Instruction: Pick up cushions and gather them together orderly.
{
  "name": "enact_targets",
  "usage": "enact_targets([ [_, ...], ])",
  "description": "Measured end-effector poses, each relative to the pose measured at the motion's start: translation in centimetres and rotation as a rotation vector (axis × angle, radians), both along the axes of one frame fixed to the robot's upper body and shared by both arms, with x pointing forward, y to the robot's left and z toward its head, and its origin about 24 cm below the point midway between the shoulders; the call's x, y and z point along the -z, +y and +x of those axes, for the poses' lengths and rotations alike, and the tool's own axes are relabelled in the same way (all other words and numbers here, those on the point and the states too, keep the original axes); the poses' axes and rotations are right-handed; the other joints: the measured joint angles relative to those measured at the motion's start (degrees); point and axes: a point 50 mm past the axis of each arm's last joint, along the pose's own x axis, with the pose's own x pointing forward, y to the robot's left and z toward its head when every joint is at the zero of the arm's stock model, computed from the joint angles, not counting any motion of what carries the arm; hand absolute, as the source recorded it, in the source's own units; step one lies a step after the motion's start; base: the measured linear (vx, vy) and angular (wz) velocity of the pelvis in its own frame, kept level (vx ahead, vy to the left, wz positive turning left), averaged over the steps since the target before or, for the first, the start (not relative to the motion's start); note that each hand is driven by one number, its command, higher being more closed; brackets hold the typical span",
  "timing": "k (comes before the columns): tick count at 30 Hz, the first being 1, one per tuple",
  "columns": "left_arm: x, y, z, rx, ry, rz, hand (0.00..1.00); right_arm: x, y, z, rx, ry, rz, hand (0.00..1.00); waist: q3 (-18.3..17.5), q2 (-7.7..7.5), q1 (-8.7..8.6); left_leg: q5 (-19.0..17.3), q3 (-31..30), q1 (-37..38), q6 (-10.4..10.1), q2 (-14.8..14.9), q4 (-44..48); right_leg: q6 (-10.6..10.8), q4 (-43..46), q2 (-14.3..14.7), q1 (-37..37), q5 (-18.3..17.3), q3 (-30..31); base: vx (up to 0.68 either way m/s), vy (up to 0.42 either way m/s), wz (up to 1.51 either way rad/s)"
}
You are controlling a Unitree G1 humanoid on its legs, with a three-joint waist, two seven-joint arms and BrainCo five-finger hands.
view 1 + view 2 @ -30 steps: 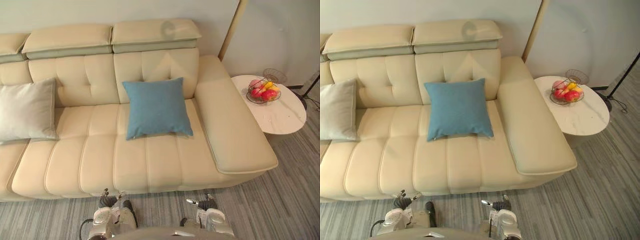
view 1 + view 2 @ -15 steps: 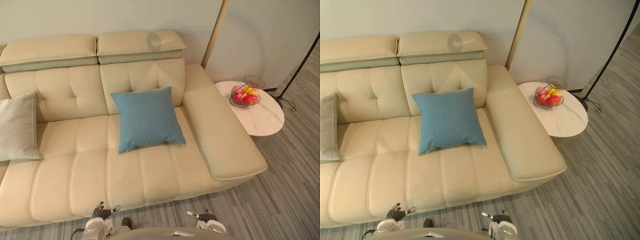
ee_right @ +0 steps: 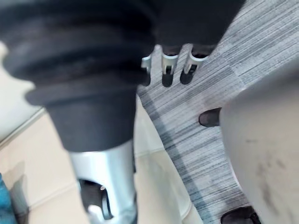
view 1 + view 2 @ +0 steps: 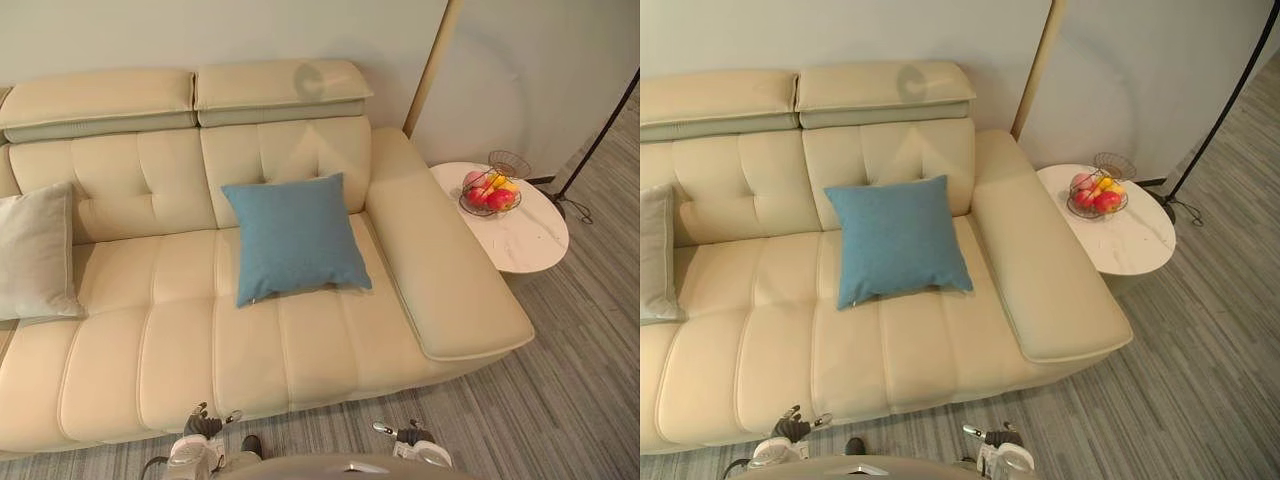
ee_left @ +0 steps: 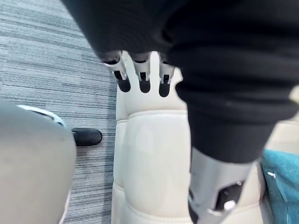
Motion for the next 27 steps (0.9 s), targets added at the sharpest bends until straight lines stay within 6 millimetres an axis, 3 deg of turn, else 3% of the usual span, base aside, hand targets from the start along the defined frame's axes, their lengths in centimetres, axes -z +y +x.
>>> enact_targets([
  [4, 0.1, 0.0, -0.2, -0.013, 0.006, -0.014, 0.00, 0.0, -0.9, -0.5, 0.005, 0.014, -0.021, 0.00, 0.5, 0.54, -0.84, -0.5, 2.8, 0.4, -0.4, 0.8, 1.4, 0.1, -0.4, 0.3, -0.1, 1.4, 0.8, -0.07, -0.010, -0.26],
  [8, -0.1, 0.3, 0.3, -0.012, -0.007, -0.008, 0.00, -0.2, -1.3, -0.2, 0.007, -0.001, -0.033, 0.00, 2.5, 1.39, -1.43, -6.8, 5.4, -3.4, -1.1, 4.0, 13.5, 0.1, 0.1, 1.6, -0.8, 2.4, 3.8, -0.12, -0.010, -0.48],
  [10, -0.1, -0.1, 0.5, -0.024, -0.016, -0.020, 0.00, -0.6, -1.8, 0.3, 0.004, -0.025, -0.055, 0.00, 3.3, 1.62, -1.24, -10.3, 6.3, -4.2, -3.4, 5.4, 17.1, -0.7, 0.8, 2.9, -3.0, 2.2, 7.5, -0.15, 0.000, -0.86],
  [12, -0.1, -0.7, 0.9, -0.079, -0.039, -0.048, 0.00, -0.6, -2.0, 0.3, 0.005, -0.029, -0.062, 0.00, 3.5, 2.31, 0.08, -14.1, 0.0, -4.9, -3.7, 2.6, 18.3, -2.2, 1.2, 3.5, -6.2, 3.1, 9.7, -0.15, 0.058, -1.55],
  [13, -0.1, -0.7, 0.9, -0.088, -0.041, -0.051, 0.00, -0.8, -1.7, 0.7, 0.002, -0.047, -0.058, 0.00, 3.3, 2.76, 0.69, -14.7, -0.8, -4.7, -2.7, 2.0, 18.3, -4.1, 1.1, 4.1, -8.3, 4.4, 10.9, -0.12, 0.079, -1.84],
  [14, -0.1, -0.7, 0.9, -0.088, -0.039, -0.050, 0.00, -0.8, -1.6, 0.8, 0.003, -0.055, -0.057, 0.00, 3.2, 3.10, 0.55, -14.6, -0.5, -5.0, -2.3, 2.1, 18.2, -4.1, 1.1, 4.3, -8.5, 5.0, 11.3, -0.03, 0.050, -1.79],
  [16, -0.1, -0.9, 1.0, -0.080, -0.037, -0.055, 0.00, -1.2, -1.4, 1.9, -0.009, -0.094, -0.058, 0.00, 3.7, 2.37, -0.81, -15.3, 4.9, -3.4, -1.6, 3.3, 18.2, -3.7, 0.5, 5.9, -10.9, 7.4, 15.4, 0.01, 0.012, -1.49],
  [19, -0.1, -1.1, 1.1, -0.067, -0.039, -0.056, 0.00, -1.3, -0.8, 2.4, -0.054, -0.098, -0.056, 0.00, 3.6, 2.48, -0.33, -15.9, 15.1, -1.9, -1.7, 6.2, 18.0, -3.2, 0.7, 9.0, -14.9, 10.7, 19.6, 0.07, -0.045, -1.51],
  [20, -0.2, -1.2, 1.4, -0.061, -0.045, -0.057, 0.00, -1.4, -0.7, 2.7, -0.054, -0.107, -0.052, 0.00, 3.4, 2.15, -0.44, -15.8, 17.8, -1.8, -1.7, 7.2, 18.0, -5.5, 1.7, 8.7, -16.7, 10.3, 14.8, 0.11, -0.092, -1.70],
  [21, -0.3, -1.4, 1.9, -0.045, -0.060, -0.057, 0.00, -1.5, -0.6, 3.1, -0.054, -0.114, -0.051, 0.00, 3.8, 2.84, -0.33, -15.8, 21.2, -1.2, -1.8, 8.0, 18.0, -8.9, 5.8, 7.0, -19.8, 8.8, 4.0, 0.09, -0.078, -1.36],
  [22, -0.4, -1.4, 2.0, -0.035, -0.060, -0.055, 0.00, -1.5, -0.5, 3.1, -0.056, -0.116, -0.049, 0.00, 3.7, 2.64, -0.43, -15.7, 23.4, -0.2, -1.9, 8.5, 18.2, -10.0, 8.8, 4.8, -21.0, 7.9, -3.9, 0.11, -0.055, -1.35],
  [23, -0.4, -1.4, 2.0, -0.033, -0.059, -0.055, 0.00, -1.5, -0.6, 3.2, -0.057, -0.121, -0.052, 0.00, 3.7, 3.02, -0.62, -15.5, 25.1, 1.5, -2.2, 8.9, 18.2, -10.5, 11.3, 3.3, -21.1, 7.1, -11.5, 0.14, -0.101, -0.97],
  [24, -0.4, -1.4, 2.0, -0.034, -0.062, -0.055, 0.00, -1.6, -0.7, 3.2, -0.056, -0.122, -0.055, 0.00, 3.9, 3.90, -0.84, -15.2, 25.8, 2.5, -2.5, 9.3, 18.1, -12.2, 13.1, 2.7, -21.0, 5.8, -16.7, 0.20, -0.178, -0.93],
  [25, -0.4, -1.9, 2.2, -0.034, -0.068, -0.067, 0.00, -1.8, -1.2, 3.4, -0.053, -0.136, -0.072, 0.00, 3.4, 4.63, -1.18, -15.0, 27.9, 5.0, -3.0, 9.8, 16.8, -13.9, 17.7, 0.7, -20.8, 0.0, -25.8, 0.18, -0.175, -0.61],
  [27, -0.3, -2.5, 2.2, -0.021, -0.066, -0.080, 0.00, -2.0, -1.7, 3.5, -0.049, -0.147, -0.092, 0.00, 3.4, 5.67, -1.45, -14.5, 29.6, 7.4, -3.9, 9.6, 14.8, -12.3, 23.2, -1.3, -21.0, -4.7, -29.8, 0.19, -0.163, -0.54],
])
